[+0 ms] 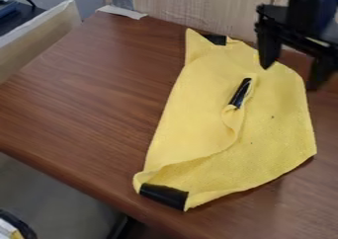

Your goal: Fold the cloth from top right to left

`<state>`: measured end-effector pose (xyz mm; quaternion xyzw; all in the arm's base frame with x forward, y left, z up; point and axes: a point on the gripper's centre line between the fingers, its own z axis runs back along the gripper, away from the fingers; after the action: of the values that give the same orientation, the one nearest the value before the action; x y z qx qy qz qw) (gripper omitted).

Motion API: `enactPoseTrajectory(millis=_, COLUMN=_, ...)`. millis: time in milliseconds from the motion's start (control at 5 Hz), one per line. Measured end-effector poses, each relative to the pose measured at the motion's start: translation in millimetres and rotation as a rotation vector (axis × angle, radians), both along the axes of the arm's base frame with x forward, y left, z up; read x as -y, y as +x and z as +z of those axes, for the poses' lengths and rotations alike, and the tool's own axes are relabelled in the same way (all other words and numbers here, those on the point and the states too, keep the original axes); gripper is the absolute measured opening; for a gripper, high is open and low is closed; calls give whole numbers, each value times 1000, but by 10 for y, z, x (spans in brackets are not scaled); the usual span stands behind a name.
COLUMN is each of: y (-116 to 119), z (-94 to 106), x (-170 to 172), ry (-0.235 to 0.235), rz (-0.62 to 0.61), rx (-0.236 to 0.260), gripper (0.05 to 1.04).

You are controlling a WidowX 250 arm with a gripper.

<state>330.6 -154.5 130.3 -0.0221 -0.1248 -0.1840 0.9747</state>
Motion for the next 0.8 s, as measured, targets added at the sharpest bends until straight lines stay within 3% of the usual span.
enactPoseTrajectory(millis=600, y=-134, z=-619, x=317, ry=43, rz=-61, rx=-100, gripper=1001)
enactPoseTrajectory(millis=800, y=-157, z=-715, x=376, ry=53, rz=-85, rx=-121, gripper=1001)
